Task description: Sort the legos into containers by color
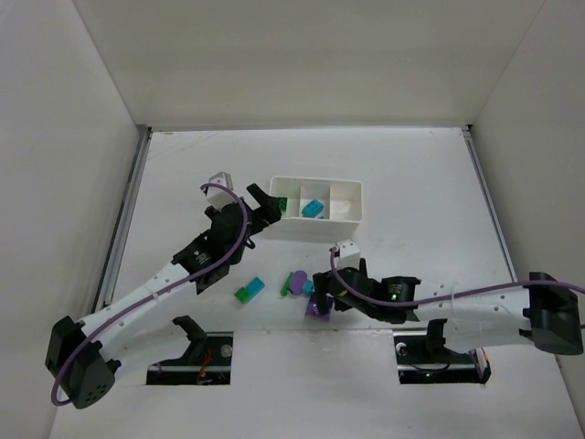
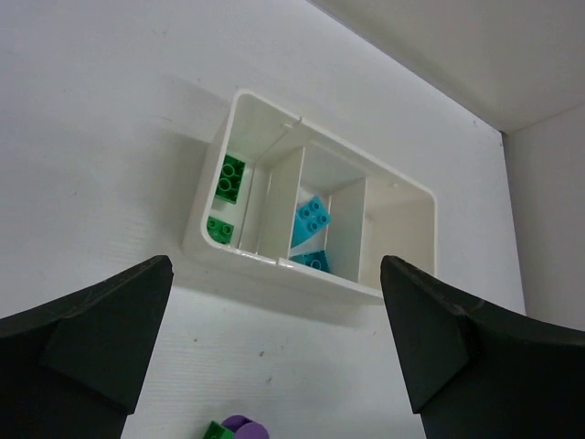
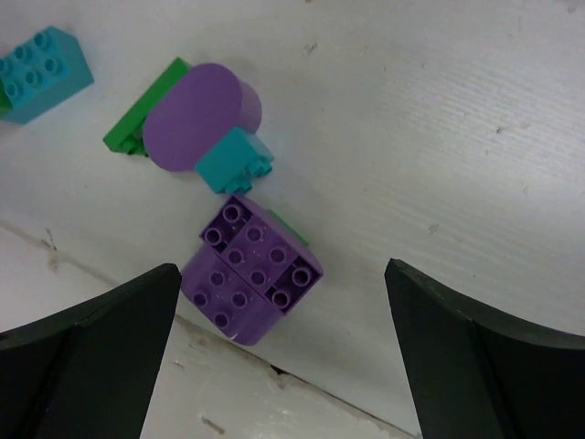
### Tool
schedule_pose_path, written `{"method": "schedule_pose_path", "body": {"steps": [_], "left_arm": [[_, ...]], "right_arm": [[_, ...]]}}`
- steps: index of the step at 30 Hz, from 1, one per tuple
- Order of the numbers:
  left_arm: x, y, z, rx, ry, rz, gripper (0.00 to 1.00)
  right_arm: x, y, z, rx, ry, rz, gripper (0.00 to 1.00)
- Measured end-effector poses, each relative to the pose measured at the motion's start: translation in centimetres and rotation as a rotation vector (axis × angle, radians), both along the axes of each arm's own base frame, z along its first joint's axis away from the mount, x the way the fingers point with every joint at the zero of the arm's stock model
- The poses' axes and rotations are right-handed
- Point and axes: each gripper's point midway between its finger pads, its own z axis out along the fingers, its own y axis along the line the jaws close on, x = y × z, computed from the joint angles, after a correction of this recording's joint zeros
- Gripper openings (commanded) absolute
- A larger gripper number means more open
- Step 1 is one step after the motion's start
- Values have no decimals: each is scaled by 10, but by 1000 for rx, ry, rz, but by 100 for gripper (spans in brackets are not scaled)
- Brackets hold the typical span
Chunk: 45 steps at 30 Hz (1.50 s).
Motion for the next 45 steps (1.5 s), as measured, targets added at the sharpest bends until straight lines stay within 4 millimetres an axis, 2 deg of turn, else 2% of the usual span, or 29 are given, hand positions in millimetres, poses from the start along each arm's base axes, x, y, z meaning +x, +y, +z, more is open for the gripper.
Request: {"method": "schedule_pose_path", "body": {"steps": [3,8,13,20,23,33,38,42,45], "left_arm": [[-6,6,-6,13,1,-3,100],[-11,10,-6,11,-9,-4,100],[-16,9,-12,27,-2,-20,100],[-26,12,-41,75,47,-35,100],[-29,12,-50,91,64,-41,100],[-37,11,-58,100,71,-63,100],[-43,14,-67,106,83,-74,100],[-48,14,-59,74,60,-92,100],[-52,9,-54,48,50,-124,100]], "right_arm": [[-11,2,-10,-22,43,7,100],[-24,13,-27,-65,95,32,100],[-26,20,-38,-78,117,33,100],[-22,24,-51,-91,124,22,100],[-19,26,-55,-95,118,12,96],[-10,33,-53,-70,94,-8,79],[-1,31,-42,-39,73,-32,78],[9,28,-29,-1,47,-50,80],[15,20,-27,14,36,-68,81]]}}
